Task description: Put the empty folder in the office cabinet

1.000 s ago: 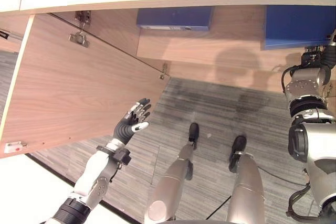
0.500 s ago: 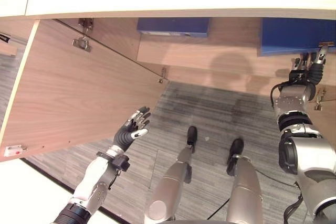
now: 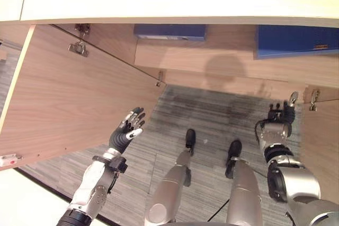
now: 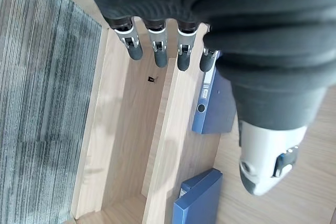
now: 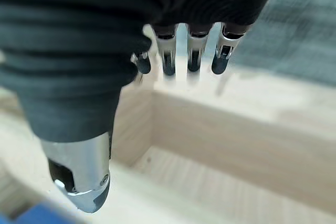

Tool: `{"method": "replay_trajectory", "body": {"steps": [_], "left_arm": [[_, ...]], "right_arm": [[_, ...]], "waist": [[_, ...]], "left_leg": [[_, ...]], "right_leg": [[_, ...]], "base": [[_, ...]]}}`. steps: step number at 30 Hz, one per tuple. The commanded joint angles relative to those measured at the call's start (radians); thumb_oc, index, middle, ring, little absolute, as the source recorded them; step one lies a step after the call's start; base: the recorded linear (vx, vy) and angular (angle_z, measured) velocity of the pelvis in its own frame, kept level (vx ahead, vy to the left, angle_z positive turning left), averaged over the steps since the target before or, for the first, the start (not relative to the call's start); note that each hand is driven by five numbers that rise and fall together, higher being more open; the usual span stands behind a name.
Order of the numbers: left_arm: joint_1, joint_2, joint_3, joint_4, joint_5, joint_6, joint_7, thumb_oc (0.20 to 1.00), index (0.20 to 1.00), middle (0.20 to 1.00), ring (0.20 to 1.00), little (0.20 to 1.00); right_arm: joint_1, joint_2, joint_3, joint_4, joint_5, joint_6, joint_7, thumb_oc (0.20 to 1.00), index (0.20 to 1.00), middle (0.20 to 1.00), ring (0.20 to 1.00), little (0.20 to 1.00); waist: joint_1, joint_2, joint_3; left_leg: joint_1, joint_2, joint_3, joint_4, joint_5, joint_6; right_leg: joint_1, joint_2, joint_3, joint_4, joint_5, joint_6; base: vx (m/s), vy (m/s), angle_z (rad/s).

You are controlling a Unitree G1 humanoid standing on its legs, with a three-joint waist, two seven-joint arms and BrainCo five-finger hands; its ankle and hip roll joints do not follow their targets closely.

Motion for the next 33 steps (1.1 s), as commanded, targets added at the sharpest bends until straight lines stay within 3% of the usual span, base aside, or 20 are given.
{"method": "replay_trajectory", "body": {"steps": [1, 5, 6, 7, 8, 11, 12, 17, 18, 23, 24, 25, 26, 28, 29, 30, 31, 33], "left_arm": [[-0.006, -0.019, 0.024, -0.017, -0.028, -0.041, -0.006, 1.0, 1.0, 1.0, 1.0, 1.0], [-0.001, -0.026, 0.034, -0.01, -0.026, -0.038, -0.008, 1.0, 1.0, 1.0, 1.0, 1.0], [0.005, -0.029, 0.049, -0.004, -0.018, -0.041, -0.009, 1.0, 1.0, 1.0, 1.0, 1.0], [0.01, -0.032, 0.057, 0.007, -0.009, -0.046, -0.011, 1.0, 1.0, 1.0, 1.0, 1.0], [0.012, -0.032, 0.057, 0.008, -0.008, -0.047, -0.011, 1.0, 1.0, 1.0, 1.0, 1.0], [0.026, -0.037, 0.078, 0.029, 0.017, -0.062, -0.002, 1.0, 1.0, 1.0, 1.0, 1.0], [0.038, -0.041, 0.085, 0.042, 0.037, -0.07, 0.006, 1.0, 1.0, 1.0, 1.0, 1.0], [0.066, -0.034, 0.073, 0.081, 0.096, -0.07, 0.002, 1.0, 1.0, 1.0, 1.0, 1.0], [0.065, -0.034, 0.073, 0.081, 0.096, -0.07, 0.002, 1.0, 1.0, 1.0, 1.0, 1.0], [0.059, -0.007, 0.039, 0.083, 0.147, -0.07, 0.005, 1.0, 1.0, 1.0, 1.0, 1.0], [0.056, -0.003, 0.036, 0.083, 0.153, -0.069, 0.004, 1.0, 1.0, 1.0, 1.0, 1.0], [0.051, 0.002, 0.034, 0.085, 0.163, -0.07, 0.002, 1.0, 1.0, 1.0, 1.0, 1.0], [0.05, 0.004, 0.037, 0.086, 0.169, -0.073, 0.007, 1.0, 1.0, 1.0, 1.0, 1.0], [0.049, 0.004, 0.038, 0.086, 0.169, -0.073, 0.007, 1.0, 1.0, 1.0, 1.0, 1.0], [0.048, 0.011, 0.041, 0.075, 0.176, -0.076, 0.015, 1.0, 1.0, 1.0, 1.0, 1.0], [0.039, 0.011, 0.035, 0.078, 0.174, -0.078, 0.012, 1.0, 1.0, 1.0, 1.0, 1.0], [0.016, 0.004, 0.026, 0.08, 0.158, -0.083, 0.008, 1.0, 1.0, 1.0, 1.0, 1.0], [0.001, 0.018, 0.02, 0.08, 0.147, -0.083, -0.004, 1.0, 1.0, 1.0, 1.0, 1.0]], "right_arm": [[-0.018, 0.0, -0.015, -0.009, 0.009, -0.017, 0.028, 1.0, 1.0, 1.0, 1.0, 1.0], [0.043, 0.033, -0.007, -0.039, -0.004, -0.008, 0.04, 1.0, 1.0, 1.0, 1.0, 1.0], [0.098, 0.04, 0.031, -0.093, -0.084, -0.01, 0.036, 1.0, 1.0, 1.0, 1.0, 1.0], [0.148, 0.032, 0.071, -0.146, -0.217, -0.014, 0.005, 0.313, 0.313, 0.313, 0.313, 0.313], [0.151, 0.034, 0.071, -0.152, -0.223, -0.014, -0.001, 0.2, 0.2, 0.2, 0.2, 0.2], [0.23, -0.012, 0.157, -0.253, -0.558, 0.011, -0.104, 0.2, 0.2, 0.2, 0.2, 0.2], [0.279, -0.05, 0.202, -0.329, -0.789, 0.047, -0.171, 0.2, 0.2, 0.2, 0.2, 0.2], [0.326, -0.177, 0.291, -0.463, -1.286, 0.15, -0.257, 0.2, 0.2, 0.2, 0.2, 0.2], [0.325, -0.177, 0.291, -0.464, -1.286, 0.15, -0.257, 0.2, 0.2, 0.2, 0.2, 0.2], [0.327, -0.194, 0.316, -0.454, -1.332, 0.168, -0.248, 0.2, 0.2, 0.2, 0.2, 0.2], [0.328, -0.19, 0.32, -0.455, -1.333, 0.169, -0.245, 0.2, 0.2, 0.2, 0.2, 0.2], [0.336, -0.189, 0.322, -0.466, -1.34, 0.169, -0.241, 0.2, 0.2, 0.2, 0.2, 0.2], [0.333, -0.187, 0.326, -0.464, -1.343, 0.175, -0.236, 0.2, 0.2, 0.2, 0.2, 0.2], [0.332, -0.187, 0.326, -0.464, -1.343, 0.175, -0.236, 0.2, 0.2, 0.2, 0.2, 0.2], [0.325, -0.186, 0.336, -0.479, -1.35, 0.178, -0.219, 0.2, 0.2, 0.2, 0.2, 0.2], [0.328, -0.191, 0.339, -0.481, -1.354, 0.175, -0.217, 0.2, 0.2, 0.2, 0.2, 0.2], [0.332, -0.206, 0.337, -0.502, -1.352, 0.174, -0.216, 0.2, 0.2, 0.2, 0.2, 0.2], [0.33, -0.222, 0.348, -0.49, -1.358, 0.175, -0.222, 0.2, 0.2, 0.2, 0.2, 0.2]], "waist": [[0.017, -0.005, 0.041], [0.009, -0.02, 0.04], [0.003, -0.037, 0.037], [-0.004, -0.054, 0.035], [-0.005, -0.054, 0.034], [-0.013, -0.085, 0.026], [-0.018, -0.106, 0.019], [-0.022, -0.184, 0.012], [-0.022, -0.183, 0.011], [-0.011, -0.236, 0.012], [-0.008, -0.244, 0.013], [-0.012, -0.254, 0.011], [-0.013, -0.257, 0.014], [-0.012, -0.256, 0.012], [-0.007, -0.233, 0.023], [-0.009, -0.227, 0.027], [-0.021, -0.225, 0.036], [-0.022, -0.248, 0.025]], "left_leg": [[0.125, -0.006, -0.023, -0.035, -0.165, -0.002], [0.131, -0.003, -0.024, -0.033, -0.169, -0.001], [0.136, 0.001, -0.022, -0.031, -0.168, -0.002], [0.141, 0.004, -0.021, -0.031, -0.169, -0.002], [0.142, 0.004, -0.022, -0.031, -0.169, -0.001], [0.149, 0.013, -0.022, -0.028, -0.168, -0.001], [0.16, 0.018, -0.025, -0.025, -0.17, 0.001], [0.193, 0.038, -0.038, -0.018, -0.177, 0.006], [0.189, 0.038, -0.038, -0.017, -0.173, 0.007], [0.211, 0.045, -0.056, -0.005, -0.185, 0.016], [0.228, 0.047, -0.06, -0.008, -0.192, 0.019], [0.267, 0.046, -0.064, -0.022, -0.198, 0.03], [0.286, 0.049, -0.062, -0.028, -0.205, 0.034], [0.282, 0.049, -0.061, -0.029, -0.199, 0.035], [0.312, 0.088, -0.071, -0.034, -0.195, 0.039], [0.327, 0.093, -0.083, -0.035, -0.203, 0.037], [0.331, 0.08, -0.096, -0.033, -0.202, 0.029], [0.304, 0.044, -0.106, -0.029, -0.193, 0.011]], "right_leg": [[0.093, -0.023, 0.032, -0.116, 0.074, 0.143], [0.102, -0.021, 0.03, -0.119, 0.078, 0.145], [0.117, -0.021, 0.026, -0.131, 0.085, 0.146], [0.126, -0.019, 0.023, -0.143, 0.096, 0.146], [0.127, -0.018, 0.023, -0.144, 0.096, 0.146], [0.147, -0.015, 0.011, -0.165, 0.112, 0.146], [0.168, -0.013, 0.005, -0.179, 0.12, 0.146], [0.23, -0.01, -0.028, -0.219, 0.138, 0.155], [0.23, -0.009, -0.029, -0.225, 0.146, 0.154], [0.263, -0.01, -0.047, -0.219, 0.153, 0.163], [0.263, -0.012, -0.048, -0.197, 0.151, 0.171], [0.249, -0.018, -0.038, -0.122, 0.198, 0.208], [0.23, -0.025, -0.028, -0.074, 0.254, 0.232], [0.228, -0.023, -0.027, -0.081, 0.263, 0.233], [0.19, 0.001, -0.008, 0.031, 0.317, 0.238], [0.194, 0.007, 0.015, 0.028, 0.28, 0.238], [0.236, 0.0, 0.047, -0.098, 0.199, 0.234], [0.341, -0.006, 0.048, -0.366, 0.188, 0.188]], "base": [[0.0, 0.0, 0.0], [0.0, 0.0, 0.0], [0.0, 0.0, 0.0], [0.0, 0.0, 0.0], [-0.01, 0.0, 0.03], [0.01, 0.005, -0.02], [0.03, 0.024, -0.07], [0.04, 0.034, -0.07], [0.0, 0.028, 0.03], [0.02, 0.027, 0.13], [0.03, 0.074, 0.11], [0.01, 0.101, 0.1], [-0.02, 0.101, 0.08], [-0.01, 0.021, 0.03], [0.05, -0.06, -0.08], [0.08, -0.042, -0.19], [0.12, -0.085, 0.21], [0.02, -0.157, 0.74]]}}
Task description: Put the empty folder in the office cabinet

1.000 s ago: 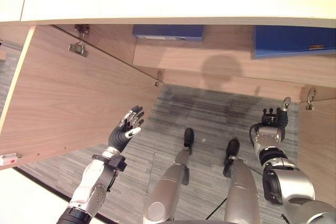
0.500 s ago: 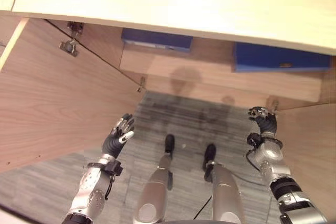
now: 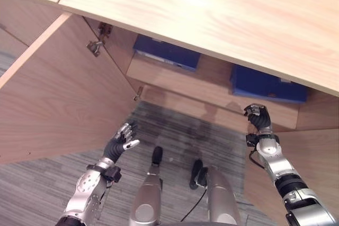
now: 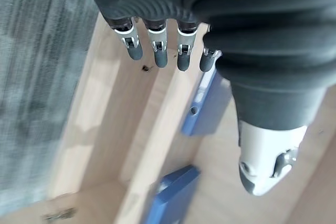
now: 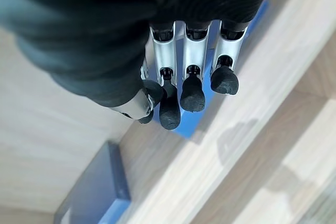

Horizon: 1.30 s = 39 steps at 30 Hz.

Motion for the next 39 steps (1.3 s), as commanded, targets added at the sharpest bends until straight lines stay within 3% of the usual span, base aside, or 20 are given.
{"method": "replay_trajectory", "body": {"steps": [1, 12, 26, 39], "left_arm": [[-0.002, 0.017, 0.015, -0.038, 0.0, -0.047, -0.018, 1.0, 1.0, 1.0, 1.0, 1.0], [0.036, 0.001, 0.043, -0.052, -0.029, -0.047, -0.011, 1.0, 1.0, 1.0, 1.0, 1.0], [0.022, -0.028, 0.067, -0.09, -0.079, -0.049, 0.014, 1.0, 1.0, 1.0, 1.0, 1.0], [0.031, -0.037, 0.069, -0.166, -0.143, -0.037, -0.006, 1.0, 1.0, 1.0, 1.0, 1.0]], "right_arm": [[-0.054, -0.037, -0.009, -0.012, -0.036, -0.026, -0.008, 0.2, 0.2, 0.2, 0.2, 0.2], [-0.09, -0.077, 0.012, 0.064, -0.031, -0.015, 0.01, 0.2, 0.2, 0.2, 0.2, 0.2], [-0.142, -0.052, -0.013, 0.191, 0.051, -0.012, -0.01, 0.2, 0.2, 0.2, 0.2, 0.2], [-0.221, -0.098, -0.024, 0.24, 0.059, 0.0, -0.044, 0.2, 0.2, 0.2, 0.2, 0.2]], "waist": [[0.022, 0.005, 0.011], [0.032, 0.038, 0.021], [0.04, 0.077, 0.043], [0.058, 0.151, 0.092]], "left_leg": [[0.089, 0.001, -0.016, -0.058, -0.087, -0.018], [0.031, 0.001, -0.033, -0.059, -0.055, -0.037], [0.018, 0.0, -0.061, -0.063, -0.051, -0.037], [-0.009, -0.015, -0.067, -0.065, -0.037, -0.037]], "right_leg": [[0.149, -0.01, -0.037, -0.235, 0.077, 0.003], [0.138, -0.016, -0.042, -0.271, 0.095, -0.014], [0.104, -0.012, -0.046, -0.23, 0.072, -0.023], [0.058, -0.031, -0.054, -0.19, 0.065, -0.023]], "base": [[-0.06, -0.148, 0.71], [-0.02, -0.07, 0.06], [0.0, -0.034, 0.05], [-0.04, -0.015, 0.03]]}}
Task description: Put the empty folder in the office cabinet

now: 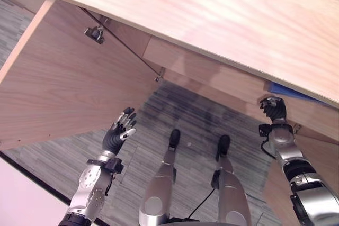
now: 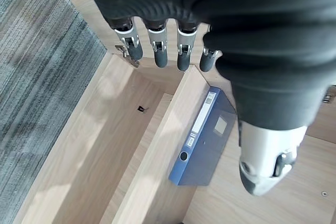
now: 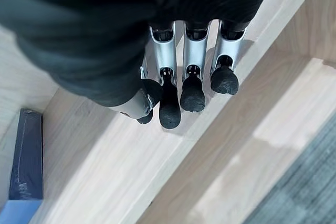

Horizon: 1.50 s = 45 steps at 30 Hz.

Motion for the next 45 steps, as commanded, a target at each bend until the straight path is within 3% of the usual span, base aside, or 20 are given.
{"method": "replay_trajectory", "body": {"steps": [1, 18, 34, 45], "left_arm": [[0.01, -0.003, 0.021, -0.073, -0.048, -0.032, -0.02, 1.0, 1.0, 1.0, 1.0, 1.0], [0.031, 0.02, 0.018, -0.111, -0.074, -0.022, -0.042, 1.0, 1.0, 1.0, 1.0, 1.0], [0.064, 0.077, 0.003, -0.156, -0.105, -0.003, -0.082, 1.0, 1.0, 1.0, 1.0, 1.0], [0.064, 0.087, -0.007, -0.169, -0.107, 0.003, -0.087, 1.0, 1.0, 1.0, 1.0, 1.0]], "right_arm": [[-0.022, -0.06, 0.004, 0.006, 0.017, -0.02, -0.029, 0.2, 0.2, 0.2, 0.2, 0.2], [-0.11, -0.142, -0.004, 0.078, 0.041, -0.011, -0.042, 0.2, 0.2, 0.2, 0.2, 0.2], [-0.304, -0.332, 0.054, 0.212, 0.073, 0.008, -0.019, 0.2, 0.2, 0.2, 0.2, 0.2], [-0.353, -0.35, 0.092, 0.252, 0.076, 0.016, -0.004, 0.2, 0.2, 0.2, 0.2, 0.2]], "waist": [[0.014, -0.009, -0.014], [0.015, 0.031, 0.0], [0.027, 0.034, -0.007], [0.027, 0.036, -0.009]], "left_leg": [[0.016, -0.036, -0.027, 0.004, -0.072, 0.017], [0.005, -0.047, -0.025, -0.001, -0.073, 0.017], [0.004, -0.048, -0.027, -0.004, -0.069, 0.013], [0.005, -0.044, -0.031, -0.005, -0.065, 0.01]], "right_leg": [[-0.061, -0.067, 0.019, 0.198, -0.11, 0.084], [-0.09, -0.077, 0.023, 0.219, -0.118, 0.086], [-0.091, -0.076, 0.012, 0.226, -0.121, 0.085], [-0.086, -0.074, 0.007, 0.23, -0.125, 0.083]], "base": [[0.0, -0.013, 0.04], [0.0, -0.002, 0.01], [0.0, -0.004, 0.01], [0.0, 0.0, 0.0]]}}
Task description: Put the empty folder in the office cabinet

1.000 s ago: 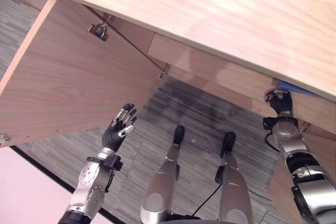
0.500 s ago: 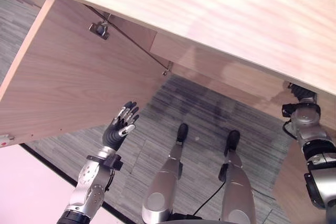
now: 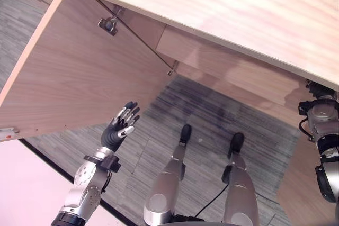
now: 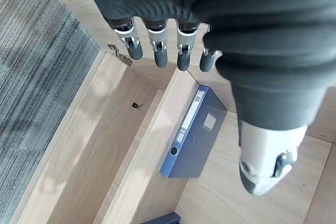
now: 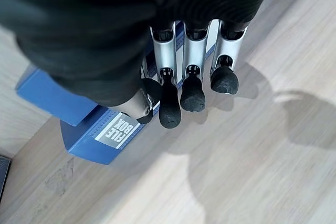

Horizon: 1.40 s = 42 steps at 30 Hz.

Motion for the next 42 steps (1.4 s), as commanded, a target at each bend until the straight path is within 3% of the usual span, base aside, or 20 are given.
{"method": "replay_trajectory", "body": {"steps": [1, 15, 20, 25, 31, 39, 40, 42], "left_arm": [[0.054, 0.023, -0.009, -0.065, -0.027, -0.028, -0.015, 1.0, 1.0, 1.0, 1.0, 1.0], [0.043, -0.011, 0.003, -0.044, -0.033, -0.024, -0.02, 1.0, 1.0, 1.0, 1.0, 1.0], [0.033, -0.04, 0.013, 0.008, -0.03, -0.02, -0.019, 1.0, 1.0, 1.0, 1.0, 1.0], [0.032, -0.063, 0.043, 0.063, -0.022, -0.013, -0.026, 1.0, 1.0, 1.0, 1.0, 1.0], [0.04, -0.071, 0.06, 0.157, 0.033, -0.004, -0.042, 1.0, 1.0, 1.0, 1.0, 1.0], [0.049, -0.084, 0.067, 0.2, 0.066, 0.002, -0.042, 1.0, 1.0, 1.0, 1.0, 1.0], [0.048, -0.099, 0.072, 0.207, 0.073, 0.003, -0.035, 1.0, 1.0, 1.0, 1.0, 1.0], [0.045, -0.102, 0.076, 0.217, 0.078, 0.005, -0.032, 1.0, 1.0, 1.0, 1.0, 1.0]], "right_arm": [[-0.087, -0.107, 0.065, -0.017, 0.036, -0.043, -0.012, 0.2, 0.2, 0.2, 0.2, 0.2], [0.047, -0.026, -0.007, -0.014, 0.087, -0.065, 0.008, 0.2, 0.2, 0.2, 0.2, 0.2], [0.214, 0.092, -0.061, -0.182, 0.11, -0.107, 0.02, 0.2, 0.2, 0.2, 0.2, 0.2], [0.445, 0.212, -0.092, -0.407, 0.065, -0.138, 0.066, 0.2, 0.2, 0.2, 0.2, 0.2], [0.677, 0.305, -0.058, -0.605, -0.041, -0.137, 0.156, 0.2, 0.2, 0.2, 0.2, 0.2], [0.766, 0.363, -0.012, -0.589, -0.065, -0.116, 0.211, 0.2, 0.2, 0.2, 0.2, 0.2], [0.782, 0.402, -0.004, -0.551, -0.046, -0.102, 0.226, 1.0, 1.0, 1.0, 1.0, 1.0], [0.797, 0.423, 0.001, -0.535, -0.031, -0.098, 0.242, 1.0, 1.0, 1.0, 1.0, 1.0]], "waist": [[0.003, -0.021, -0.037], [-0.006, -0.032, -0.051], [-0.02, -0.052, -0.068], [-0.048, -0.089, -0.09], [-0.092, -0.164, -0.133], [-0.112, -0.205, -0.162], [-0.12, -0.219, -0.175], [-0.124, -0.227, -0.185]], "left_leg": [[0.02, -0.013, -0.013, -0.019, -0.079, 0.001], [0.021, -0.012, -0.011, -0.02, -0.076, 0.001], [0.028, -0.01, -0.004, -0.02, -0.078, 0.002], [0.045, -0.006, 0.004, -0.02, -0.086, 0.002], [0.104, -0.001, 0.024, -0.02, -0.104, 0.007], [0.167, 0.006, 0.044, -0.02, -0.12, 0.015], [0.19, 0.009, 0.056, -0.02, -0.124, 0.017], [0.204, 0.011, 0.062, -0.02, -0.13, 0.019]], "right_leg": [[-0.044, -0.034, 0.019, 0.13, -0.083, 0.071], [-0.034, -0.033, 0.014, 0.112, -0.07, 0.074], [-0.023, -0.032, 0.016, 0.102, -0.064, 0.075], [0.004, -0.031, 0.013, 0.076, -0.053, 0.079], [0.077, -0.038, 0.016, 0.037, -0.029, 0.088], [0.144, -0.039, 0.024, 0.012, -0.021, 0.095], [0.17, -0.038, 0.026, 0.001, -0.018, 0.097], [0.182, -0.038, 0.029, -0.004, -0.014, 0.099]], "base": [[0.0, 0.0, 0.0], [0.0, 0.0, 0.0], [0.02, 0.028, 0.02], [0.03, 0.017, -0.01], [0.05, 0.038, -0.04], [0.05, 0.071, -0.08], [0.05, 0.108, -0.06], [0.05, 0.078, -0.09]]}}
